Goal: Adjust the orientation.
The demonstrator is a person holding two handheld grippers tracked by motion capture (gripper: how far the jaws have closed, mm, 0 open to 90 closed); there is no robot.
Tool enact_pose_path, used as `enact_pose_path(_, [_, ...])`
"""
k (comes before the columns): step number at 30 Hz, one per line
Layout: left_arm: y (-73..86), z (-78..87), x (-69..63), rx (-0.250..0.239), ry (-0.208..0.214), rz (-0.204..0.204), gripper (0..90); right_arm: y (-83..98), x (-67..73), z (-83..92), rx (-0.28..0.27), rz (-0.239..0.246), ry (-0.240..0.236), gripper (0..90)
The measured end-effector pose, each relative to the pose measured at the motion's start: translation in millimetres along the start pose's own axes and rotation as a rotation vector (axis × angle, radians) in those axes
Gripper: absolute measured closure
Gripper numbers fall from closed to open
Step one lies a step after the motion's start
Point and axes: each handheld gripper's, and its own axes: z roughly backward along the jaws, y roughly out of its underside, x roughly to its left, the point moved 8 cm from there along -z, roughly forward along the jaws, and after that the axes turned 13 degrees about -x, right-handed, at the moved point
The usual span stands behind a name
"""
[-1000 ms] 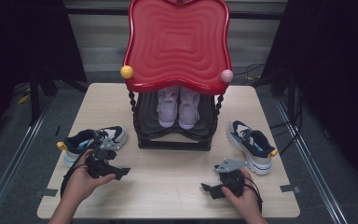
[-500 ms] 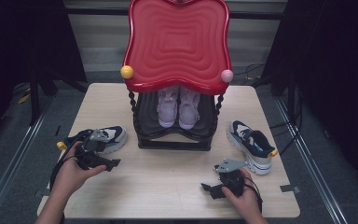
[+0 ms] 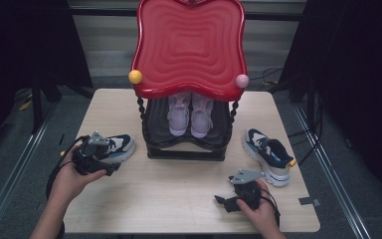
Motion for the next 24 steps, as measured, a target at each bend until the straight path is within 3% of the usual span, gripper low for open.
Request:
enact_pose_path(3, [0.4, 4.0, 3.8, 0.006, -0.006, 0.009, 24.9, 0.0, 0.0, 0.0, 0.000, 0.001, 0.000, 13.4])
enact_pose_path(6, [4.1, 8.3, 12.8, 0.032, -0.047, 0.025, 24.8, 0.0, -0.1, -0.1, -0.001, 0.002, 0.000, 13.4])
enact_pose_path(9, [5.3, 9.1, 15.4, -0.007, -0.026, 0.072, 26.2, -0.1, -0.2, -0.1, -0.001, 0.003, -0.001, 13.4])
enact_pose_path(11, [6.6, 10.4, 17.1, 0.002, -0.021, 0.044, 28.3, 0.0, 0.0, 0.0, 0.000, 0.000, 0.000, 13.4])
enact_pose_path(16, [7.7, 14.7, 19.5, -0.001, -0.031, 0.041, 29.0, -0.1, -0.1, -0.1, -0.001, 0.002, 0.000, 13.4])
enact_pose_path(19, [8.1, 19.4, 23.2, -0.017, -0.051, 0.059, 28.3, 0.0, -0.1, 0.0, 0.000, 0.001, 0.000, 13.4])
enact_pose_path(24, [18.9, 17.3, 31.3, 0.038, -0.067, 0.062, 28.4, -0.1, -0.2, -0.1, -0.001, 0.003, -0.001, 13.4])
